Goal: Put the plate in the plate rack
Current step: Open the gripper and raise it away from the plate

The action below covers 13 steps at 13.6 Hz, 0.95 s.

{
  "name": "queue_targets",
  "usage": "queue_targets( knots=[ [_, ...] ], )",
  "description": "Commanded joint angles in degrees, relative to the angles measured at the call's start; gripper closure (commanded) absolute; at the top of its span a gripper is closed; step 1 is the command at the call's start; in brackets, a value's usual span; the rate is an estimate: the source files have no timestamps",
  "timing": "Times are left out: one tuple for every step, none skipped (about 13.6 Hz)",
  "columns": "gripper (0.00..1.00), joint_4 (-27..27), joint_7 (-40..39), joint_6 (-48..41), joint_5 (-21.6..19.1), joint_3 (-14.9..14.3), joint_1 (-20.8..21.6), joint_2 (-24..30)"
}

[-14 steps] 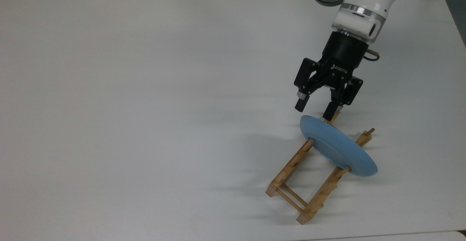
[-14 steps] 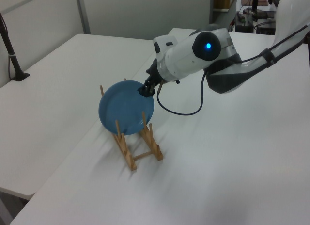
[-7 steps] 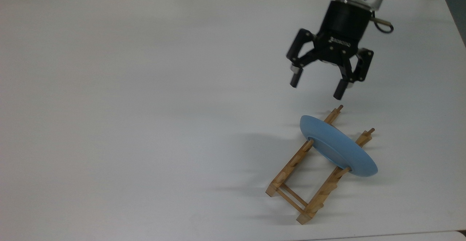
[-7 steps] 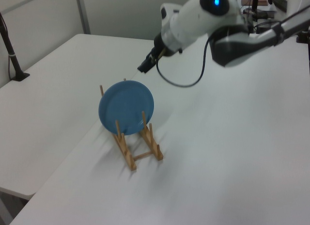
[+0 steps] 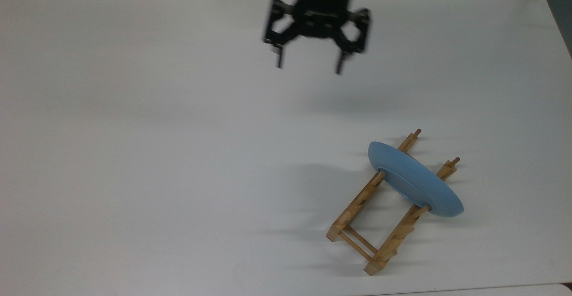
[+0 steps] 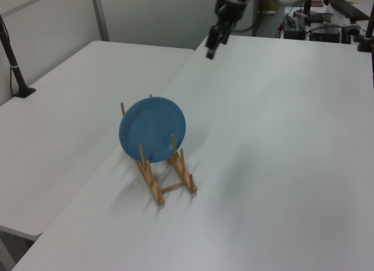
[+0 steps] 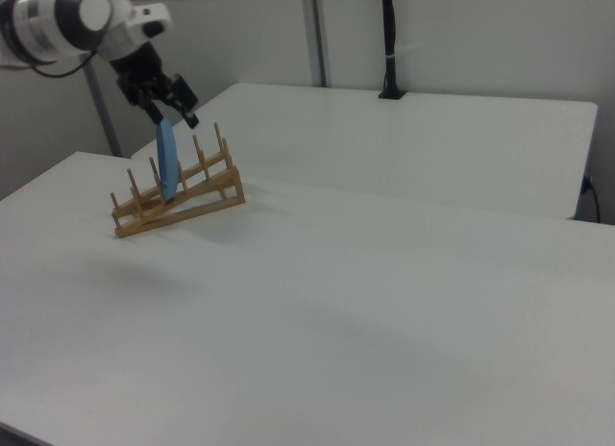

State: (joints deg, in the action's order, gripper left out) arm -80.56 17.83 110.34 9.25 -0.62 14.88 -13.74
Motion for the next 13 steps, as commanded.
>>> queue_targets(
  knots=[
    [0.00,-3.9,-12.8,-13.2,-7.0,-0.1,-6.6,3.9],
    [0.00,-4.2,-13.7,-16.0,-7.1,-0.1,-8.2,4.7],
    [0.00,-5.4,-13.9,-16.7,-7.3,-0.1,-9.7,5.5],
    [0.00,-8.2,-13.9,-16.4,-7.4,-0.1,-10.8,7.7],
    [0.00,-10.0,-14.0,-16.4,-7.6,-0.2,-11.4,9.1],
    [0.00,-11.1,-14.0,-16.9,-7.6,-0.2,-12.5,10.2],
    [0.00,-12.0,-14.1,-17.4,-7.7,-0.2,-13.2,11.1],
    [0.00,-12.9,-14.1,-17.8,-8.2,-0.3,-13.4,12.3],
    [0.00,-12.8,-14.1,-18.0,-8.4,-0.4,-13.5,12.2],
    [0.00,-12.6,-14.1,-18.0,-8.5,-0.6,-13.7,12.2],
    [0.00,-12.5,-14.1,-18.1,-8.5,-0.6,-14.2,12.2],
    [0.00,-12.4,-14.1,-18.1,-8.5,-0.6,-14.3,12.2],
    [0.00,-12.4,-14.1,-18.1,-8.5,-0.7,-14.5,12.4]
  ],
)
